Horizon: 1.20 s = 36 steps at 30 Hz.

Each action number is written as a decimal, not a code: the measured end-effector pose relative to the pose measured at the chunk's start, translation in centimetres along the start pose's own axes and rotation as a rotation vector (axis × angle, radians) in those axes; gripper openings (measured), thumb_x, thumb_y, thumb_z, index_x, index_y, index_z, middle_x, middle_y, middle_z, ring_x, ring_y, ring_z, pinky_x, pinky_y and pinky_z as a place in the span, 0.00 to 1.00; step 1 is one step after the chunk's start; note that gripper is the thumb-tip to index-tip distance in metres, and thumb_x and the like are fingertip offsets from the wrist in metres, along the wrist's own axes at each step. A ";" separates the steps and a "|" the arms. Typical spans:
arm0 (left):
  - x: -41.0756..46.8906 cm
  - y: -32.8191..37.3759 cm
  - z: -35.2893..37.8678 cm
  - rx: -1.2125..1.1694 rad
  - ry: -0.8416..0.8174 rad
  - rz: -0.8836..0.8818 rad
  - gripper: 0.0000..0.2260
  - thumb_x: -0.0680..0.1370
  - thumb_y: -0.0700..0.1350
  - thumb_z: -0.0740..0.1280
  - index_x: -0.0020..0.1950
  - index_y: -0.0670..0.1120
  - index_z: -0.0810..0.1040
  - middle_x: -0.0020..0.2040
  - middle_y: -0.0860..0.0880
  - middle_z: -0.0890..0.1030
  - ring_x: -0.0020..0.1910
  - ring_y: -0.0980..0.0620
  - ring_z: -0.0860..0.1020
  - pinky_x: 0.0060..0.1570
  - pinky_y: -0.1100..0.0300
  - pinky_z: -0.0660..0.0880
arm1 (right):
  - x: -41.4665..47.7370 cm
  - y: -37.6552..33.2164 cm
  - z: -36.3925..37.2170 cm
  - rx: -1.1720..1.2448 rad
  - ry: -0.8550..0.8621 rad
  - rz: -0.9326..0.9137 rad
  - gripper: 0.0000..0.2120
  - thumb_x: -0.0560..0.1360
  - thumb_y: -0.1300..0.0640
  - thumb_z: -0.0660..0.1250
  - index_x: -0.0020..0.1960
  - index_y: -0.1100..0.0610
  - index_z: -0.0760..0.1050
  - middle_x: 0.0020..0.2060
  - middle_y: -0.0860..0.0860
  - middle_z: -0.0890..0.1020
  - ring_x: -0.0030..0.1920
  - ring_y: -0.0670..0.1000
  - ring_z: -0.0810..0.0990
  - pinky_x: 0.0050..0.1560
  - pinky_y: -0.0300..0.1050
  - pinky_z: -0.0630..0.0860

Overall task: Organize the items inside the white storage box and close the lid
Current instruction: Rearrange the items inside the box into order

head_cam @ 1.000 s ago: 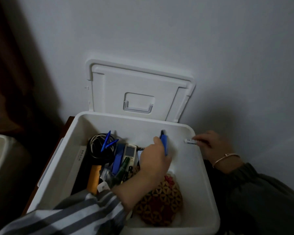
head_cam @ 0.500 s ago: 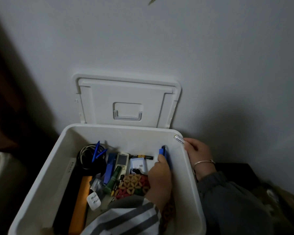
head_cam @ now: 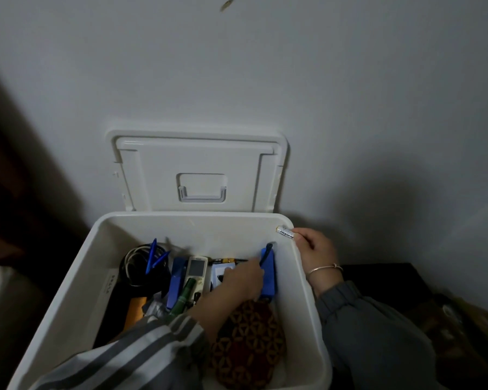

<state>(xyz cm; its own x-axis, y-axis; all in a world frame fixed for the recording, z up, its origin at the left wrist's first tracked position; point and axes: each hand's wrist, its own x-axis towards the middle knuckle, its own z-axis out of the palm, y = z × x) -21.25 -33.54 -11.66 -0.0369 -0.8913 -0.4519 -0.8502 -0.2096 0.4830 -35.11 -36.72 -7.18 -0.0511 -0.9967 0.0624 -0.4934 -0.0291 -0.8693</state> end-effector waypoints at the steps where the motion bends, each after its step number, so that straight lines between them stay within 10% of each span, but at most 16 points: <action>1: -0.2 0.3 -0.7 -0.043 0.030 -0.001 0.13 0.82 0.44 0.56 0.65 0.42 0.68 0.61 0.40 0.77 0.59 0.41 0.76 0.61 0.46 0.71 | 0.0 0.0 0.0 -0.003 0.002 -0.006 0.08 0.76 0.64 0.65 0.50 0.62 0.82 0.49 0.60 0.81 0.51 0.57 0.78 0.54 0.43 0.72; 9: -3.2 1.6 -6.1 -0.487 -0.109 -0.033 0.09 0.79 0.38 0.60 0.54 0.34 0.76 0.46 0.38 0.81 0.45 0.43 0.82 0.39 0.57 0.81 | -0.1 0.0 0.1 0.026 0.011 0.001 0.08 0.75 0.65 0.65 0.50 0.64 0.81 0.49 0.62 0.81 0.52 0.59 0.78 0.55 0.47 0.73; 11: -4.1 1.2 -5.5 -0.615 -0.185 -0.062 0.11 0.80 0.36 0.59 0.60 0.34 0.74 0.54 0.35 0.80 0.53 0.40 0.81 0.51 0.51 0.80 | 0.0 -0.1 0.1 0.030 0.010 0.001 0.08 0.75 0.66 0.65 0.50 0.64 0.81 0.49 0.62 0.82 0.52 0.60 0.78 0.56 0.50 0.74; 17: -5.0 -3.1 -0.6 -0.150 -0.204 0.028 0.20 0.81 0.36 0.54 0.74 0.43 0.65 0.73 0.43 0.67 0.71 0.46 0.67 0.67 0.60 0.64 | 0.0 -0.1 0.2 0.052 -0.005 0.034 0.07 0.76 0.64 0.64 0.49 0.62 0.81 0.48 0.60 0.82 0.51 0.58 0.78 0.57 0.50 0.75; 24: -4.5 -6.9 2.7 0.371 0.030 -0.162 0.20 0.81 0.51 0.56 0.70 0.45 0.64 0.70 0.43 0.67 0.69 0.43 0.64 0.69 0.43 0.58 | 0.0 -0.3 0.2 0.035 0.004 0.028 0.08 0.76 0.65 0.64 0.51 0.64 0.81 0.49 0.61 0.81 0.51 0.59 0.78 0.57 0.51 0.75; 36: -4.2 -8.0 1.6 0.220 0.213 0.055 0.08 0.79 0.43 0.63 0.55 0.44 0.78 0.57 0.46 0.79 0.55 0.50 0.77 0.51 0.61 0.73 | -0.1 -0.1 0.1 0.043 -0.012 0.051 0.09 0.77 0.62 0.63 0.52 0.61 0.81 0.50 0.59 0.81 0.51 0.57 0.78 0.57 0.48 0.75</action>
<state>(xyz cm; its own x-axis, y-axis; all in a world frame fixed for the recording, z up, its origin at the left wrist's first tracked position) -15.17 -27.45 -14.83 0.0054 -0.9679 -0.2512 -0.9440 -0.0878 0.3180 -35.02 -36.62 -7.14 -0.0652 -0.9978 0.0116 -0.4523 0.0191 -0.8917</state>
